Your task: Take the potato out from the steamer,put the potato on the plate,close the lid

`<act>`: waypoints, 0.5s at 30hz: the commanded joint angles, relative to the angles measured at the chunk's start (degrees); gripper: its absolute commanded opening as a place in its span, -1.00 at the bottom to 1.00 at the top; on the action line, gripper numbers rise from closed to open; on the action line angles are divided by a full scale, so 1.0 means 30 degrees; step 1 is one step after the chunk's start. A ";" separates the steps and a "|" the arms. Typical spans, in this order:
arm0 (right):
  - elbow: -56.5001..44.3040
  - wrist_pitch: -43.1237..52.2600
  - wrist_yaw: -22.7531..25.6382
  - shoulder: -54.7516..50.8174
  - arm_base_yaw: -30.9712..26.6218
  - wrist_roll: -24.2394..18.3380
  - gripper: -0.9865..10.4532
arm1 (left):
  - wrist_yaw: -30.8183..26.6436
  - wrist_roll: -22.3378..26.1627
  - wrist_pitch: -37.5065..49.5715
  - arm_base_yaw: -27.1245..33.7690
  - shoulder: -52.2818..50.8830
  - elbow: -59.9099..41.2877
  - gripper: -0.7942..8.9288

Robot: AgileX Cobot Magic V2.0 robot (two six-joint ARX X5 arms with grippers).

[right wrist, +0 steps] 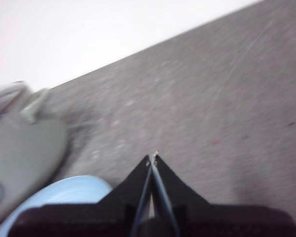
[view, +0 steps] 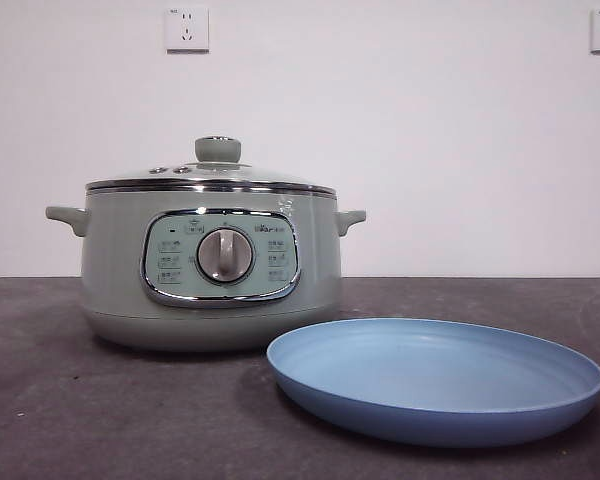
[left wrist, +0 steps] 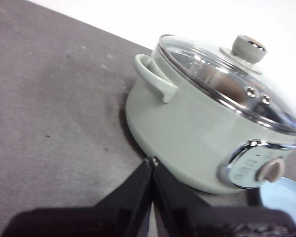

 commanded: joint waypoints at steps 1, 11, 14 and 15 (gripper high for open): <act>0.0889 0.0073 -0.0823 0.0160 -0.0036 0.1574 -0.85 | 0.0364 -0.0408 -0.0729 0.0058 -0.0044 0.1224 -0.85; 0.5974 -0.2885 -0.2805 0.3920 0.0007 0.0590 -0.85 | 0.1872 0.0364 -0.3439 0.0051 0.2499 0.5778 -0.85; 0.8189 -0.4583 -0.3978 0.5850 0.0160 -0.0925 -0.85 | 0.3308 0.1341 -0.4357 0.0051 0.4146 0.7206 -0.85; 0.8845 -0.5115 -0.4393 0.6448 0.0219 -0.1428 -0.85 | 0.3752 0.1800 -0.4714 0.0051 0.4670 0.7657 -0.85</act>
